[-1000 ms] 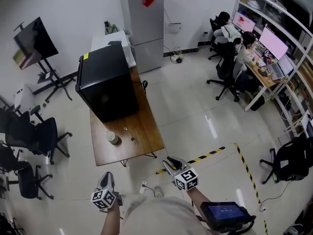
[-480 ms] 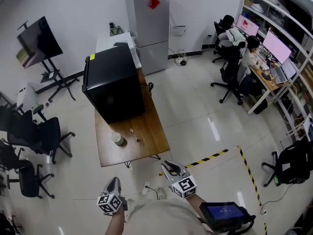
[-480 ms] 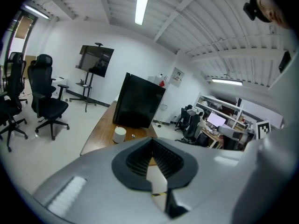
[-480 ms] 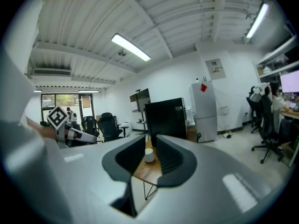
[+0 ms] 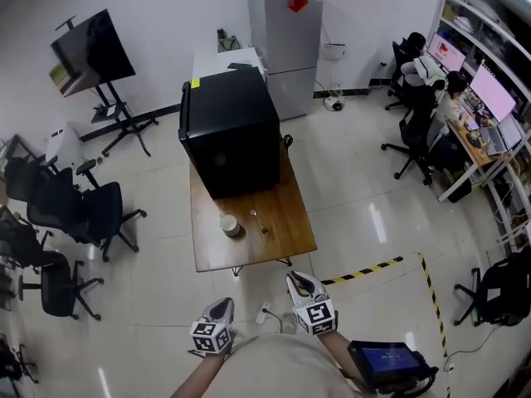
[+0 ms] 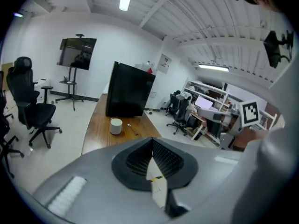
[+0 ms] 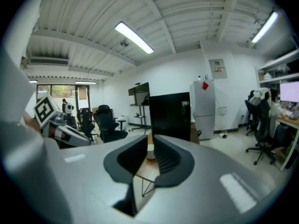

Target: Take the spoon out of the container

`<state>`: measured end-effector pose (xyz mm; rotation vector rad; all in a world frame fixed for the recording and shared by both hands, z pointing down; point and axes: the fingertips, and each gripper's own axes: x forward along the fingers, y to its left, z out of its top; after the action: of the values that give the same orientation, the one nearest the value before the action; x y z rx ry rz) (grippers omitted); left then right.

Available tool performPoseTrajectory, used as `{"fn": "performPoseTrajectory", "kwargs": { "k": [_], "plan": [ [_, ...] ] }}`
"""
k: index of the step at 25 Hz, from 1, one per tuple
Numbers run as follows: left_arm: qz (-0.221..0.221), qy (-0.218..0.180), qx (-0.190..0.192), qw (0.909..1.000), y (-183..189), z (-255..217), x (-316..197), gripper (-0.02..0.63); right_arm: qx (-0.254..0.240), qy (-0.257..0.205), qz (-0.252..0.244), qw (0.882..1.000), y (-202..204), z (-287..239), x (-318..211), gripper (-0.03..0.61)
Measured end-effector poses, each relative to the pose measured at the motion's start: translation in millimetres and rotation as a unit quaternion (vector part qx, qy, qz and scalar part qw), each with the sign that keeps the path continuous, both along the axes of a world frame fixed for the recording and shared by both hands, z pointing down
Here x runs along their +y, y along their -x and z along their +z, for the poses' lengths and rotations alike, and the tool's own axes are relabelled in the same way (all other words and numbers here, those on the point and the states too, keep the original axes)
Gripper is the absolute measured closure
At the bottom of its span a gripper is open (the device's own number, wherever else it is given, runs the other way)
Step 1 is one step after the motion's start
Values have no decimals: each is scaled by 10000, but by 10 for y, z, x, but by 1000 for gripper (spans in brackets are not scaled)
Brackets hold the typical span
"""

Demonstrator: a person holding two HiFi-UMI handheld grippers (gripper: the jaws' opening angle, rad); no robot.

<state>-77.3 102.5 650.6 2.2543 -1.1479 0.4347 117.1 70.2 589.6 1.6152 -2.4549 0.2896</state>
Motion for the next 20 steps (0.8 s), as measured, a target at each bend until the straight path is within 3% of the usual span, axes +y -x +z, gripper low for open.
{"fn": "performPoseTrajectory", "kwargs": {
  "k": [3, 6, 11, 20],
  "plan": [
    [433, 41, -130, 9990, 1, 15, 23, 625, 185, -121, 515, 9984, 10, -60, -70, 548],
    [714, -150, -319, 9968, 155, -48, -34, 626, 228, -88, 638, 9977, 184, -80, -126, 548],
    [1427, -369, -637, 9870, 225, 1, -14, 626, 577, -52, 562, 9967, 540, -74, -200, 558],
    [1773, -293, -622, 9818, 187, -21, -43, 626, 764, 119, -124, 9969, 940, -63, -192, 568]
  ]
}}
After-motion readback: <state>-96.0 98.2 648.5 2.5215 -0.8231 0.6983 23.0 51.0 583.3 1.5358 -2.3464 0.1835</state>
